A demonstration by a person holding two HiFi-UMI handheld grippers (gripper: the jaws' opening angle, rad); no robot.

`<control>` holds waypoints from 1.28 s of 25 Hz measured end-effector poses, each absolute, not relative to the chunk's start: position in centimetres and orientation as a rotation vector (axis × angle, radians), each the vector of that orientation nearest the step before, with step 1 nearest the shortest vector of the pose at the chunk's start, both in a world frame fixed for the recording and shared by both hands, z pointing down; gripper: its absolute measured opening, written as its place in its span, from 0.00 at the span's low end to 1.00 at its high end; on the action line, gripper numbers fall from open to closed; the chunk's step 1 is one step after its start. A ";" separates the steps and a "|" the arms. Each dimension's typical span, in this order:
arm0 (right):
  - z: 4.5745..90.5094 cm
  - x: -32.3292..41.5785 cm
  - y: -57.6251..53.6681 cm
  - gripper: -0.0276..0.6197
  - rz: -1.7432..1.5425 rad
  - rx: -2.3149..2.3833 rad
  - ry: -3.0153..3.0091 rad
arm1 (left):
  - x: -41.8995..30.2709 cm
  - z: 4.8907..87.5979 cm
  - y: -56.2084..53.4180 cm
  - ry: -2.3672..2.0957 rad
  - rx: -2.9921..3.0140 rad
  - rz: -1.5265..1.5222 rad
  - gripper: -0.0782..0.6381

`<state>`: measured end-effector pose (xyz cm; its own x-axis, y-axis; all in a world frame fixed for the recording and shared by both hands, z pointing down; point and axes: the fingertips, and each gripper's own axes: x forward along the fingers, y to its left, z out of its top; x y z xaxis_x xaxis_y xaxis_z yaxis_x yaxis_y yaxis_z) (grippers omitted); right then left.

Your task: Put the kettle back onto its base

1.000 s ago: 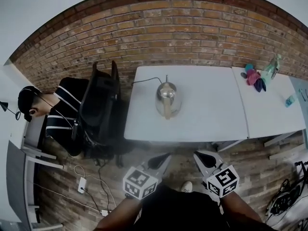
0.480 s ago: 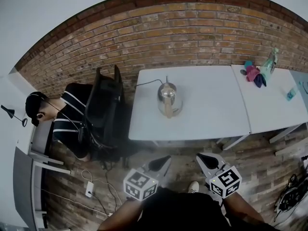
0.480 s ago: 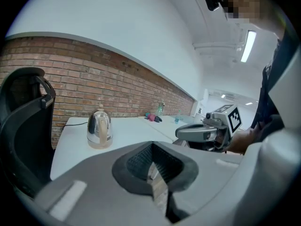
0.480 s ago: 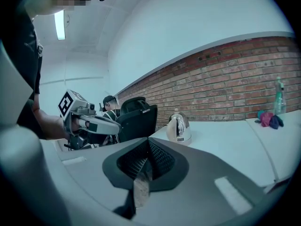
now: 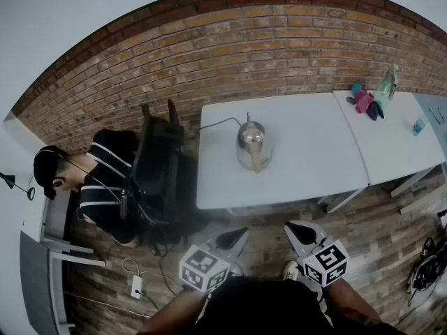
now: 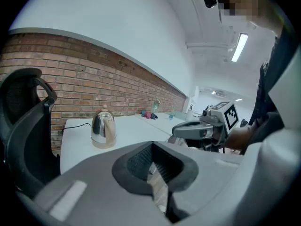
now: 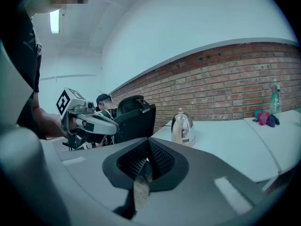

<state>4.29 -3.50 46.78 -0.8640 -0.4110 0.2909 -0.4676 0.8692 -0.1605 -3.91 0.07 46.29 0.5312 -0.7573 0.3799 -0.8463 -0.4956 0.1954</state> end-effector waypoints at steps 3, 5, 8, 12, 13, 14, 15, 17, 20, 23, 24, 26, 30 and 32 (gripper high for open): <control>46.9 3.0 -3.0 0.08 0.316 0.678 -2.779 | -5.4 46.8 0.5 -1.314 2.415 0.347 0.11; 46.9 2.4 -2.7 0.08 0.307 0.690 -2.771 | -6.2 46.9 0.6 -1.311 2.415 0.339 0.11; 47.0 1.9 -2.5 0.08 0.295 0.706 -2.754 | -6.9 46.9 0.7 -1.313 2.414 0.320 0.11; 47.1 1.9 -2.4 0.08 0.289 0.716 -2.731 | -6.7 46.9 0.7 -1.294 2.423 0.307 0.11; 47.1 2.0 -2.4 0.08 0.287 0.718 -2.730 | -6.5 46.9 0.6 -1.290 2.426 0.306 0.11; 47.2 2.1 -2.5 0.08 0.285 0.718 -2.729 | -6.4 46.9 0.6 -1.288 2.428 0.305 0.11; 47.2 2.1 -2.5 0.08 0.284 0.717 -2.729 | -6.3 46.9 0.5 -1.287 2.430 0.303 0.11; 47.2 2.2 -2.5 0.08 0.283 0.714 -2.729 | -6.1 46.8 0.4 -1.286 2.433 0.303 0.11; 47.3 2.2 -2.5 0.08 0.279 0.706 -2.730 | -6.0 46.8 0.3 -1.289 2.435 0.299 0.11; 47.2 2.1 -2.6 0.08 0.275 0.700 -2.731 | -6.0 46.8 0.3 -1.298 2.428 0.297 0.11; 47.2 2.1 -2.7 0.08 0.273 0.697 -2.731 | -6.0 46.8 0.3 -1.300 2.426 0.298 0.11; 47.3 2.1 -2.7 0.08 0.268 0.690 -2.730 | -6.0 46.8 0.4 -1.304 2.423 0.298 0.11; 47.3 2.2 -2.7 0.08 0.262 0.682 -2.727 | -6.0 46.8 0.4 -1.313 2.419 0.296 0.11; 47.3 2.3 -2.7 0.08 0.260 0.682 -2.728 | -5.9 46.8 0.4 -1.318 2.417 0.294 0.11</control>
<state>2.28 -2.75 47.32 -0.8360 -0.4264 0.3454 -0.4840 0.8696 -0.0980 -5.90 0.41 46.75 0.5407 -0.7638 0.3525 -0.8412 -0.4938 0.2203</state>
